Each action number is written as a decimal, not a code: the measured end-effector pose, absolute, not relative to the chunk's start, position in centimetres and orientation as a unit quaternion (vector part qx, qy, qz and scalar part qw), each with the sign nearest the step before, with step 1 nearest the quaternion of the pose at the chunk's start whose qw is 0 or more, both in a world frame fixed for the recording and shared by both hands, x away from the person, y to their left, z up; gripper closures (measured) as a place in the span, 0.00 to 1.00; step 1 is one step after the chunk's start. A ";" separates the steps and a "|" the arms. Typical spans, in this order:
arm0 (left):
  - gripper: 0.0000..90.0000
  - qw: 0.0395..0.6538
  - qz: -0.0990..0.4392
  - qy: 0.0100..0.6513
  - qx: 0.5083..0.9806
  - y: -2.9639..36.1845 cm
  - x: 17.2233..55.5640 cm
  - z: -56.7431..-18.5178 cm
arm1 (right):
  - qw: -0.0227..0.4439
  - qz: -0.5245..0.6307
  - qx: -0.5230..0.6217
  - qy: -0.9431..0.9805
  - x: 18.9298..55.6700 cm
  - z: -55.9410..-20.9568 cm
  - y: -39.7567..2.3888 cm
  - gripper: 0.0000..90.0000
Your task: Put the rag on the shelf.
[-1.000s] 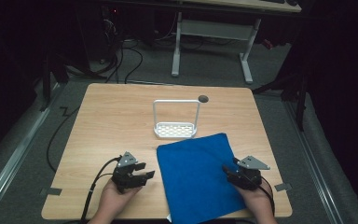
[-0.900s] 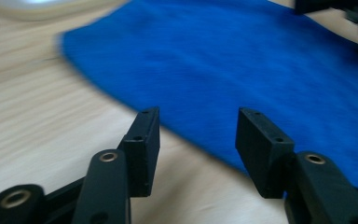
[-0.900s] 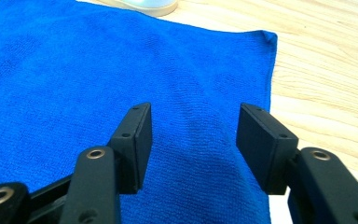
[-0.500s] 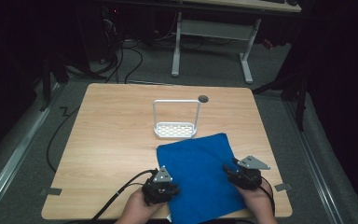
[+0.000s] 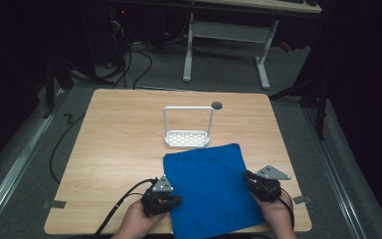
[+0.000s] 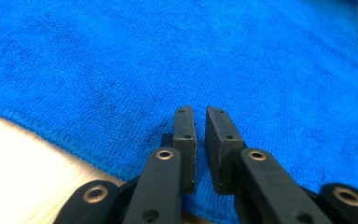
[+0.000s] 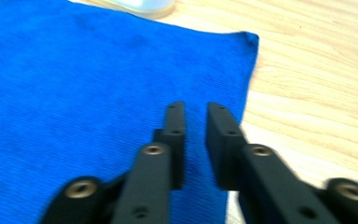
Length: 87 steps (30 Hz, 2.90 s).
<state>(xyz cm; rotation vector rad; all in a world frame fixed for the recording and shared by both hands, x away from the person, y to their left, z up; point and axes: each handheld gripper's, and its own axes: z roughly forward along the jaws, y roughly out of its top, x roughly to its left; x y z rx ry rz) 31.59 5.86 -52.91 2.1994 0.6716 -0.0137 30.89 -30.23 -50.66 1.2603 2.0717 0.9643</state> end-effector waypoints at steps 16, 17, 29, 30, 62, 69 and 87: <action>0.92 0.415 -0.009 0.306 0.857 9.1 32.2 -53.1 | 0.208 0.318 0.462 0.801 33.4 -52.4 -28.7 1.00; 0.92 0.415 -0.008 0.312 0.855 9.5 32.2 -53.1 | 0.209 0.320 0.455 0.804 33.5 -52.4 -28.5 0.99; 0.92 0.416 -0.015 0.347 0.840 13.3 32.1 -53.1 | 0.192 0.333 0.410 0.827 32.7 -52.6 -25.9 0.98; 0.92 0.415 -0.014 0.347 0.841 13.4 32.0 -53.1 | 0.187 0.334 0.408 0.829 32.6 -52.5 -25.7 0.98; 0.56 0.455 0.094 0.431 0.773 16.2 36.5 -52.6 | 0.229 0.369 0.415 0.800 30.9 -52.1 -27.6 0.78; 0.73 0.433 0.120 0.440 0.777 15.3 40.0 -52.1 | 0.224 0.370 0.411 0.803 31.0 -52.2 -27.4 0.77; 0.84 0.395 0.148 0.450 0.787 12.8 43.1 -53.4 | 0.218 0.372 0.416 0.801 31.2 -52.2 -27.6 0.76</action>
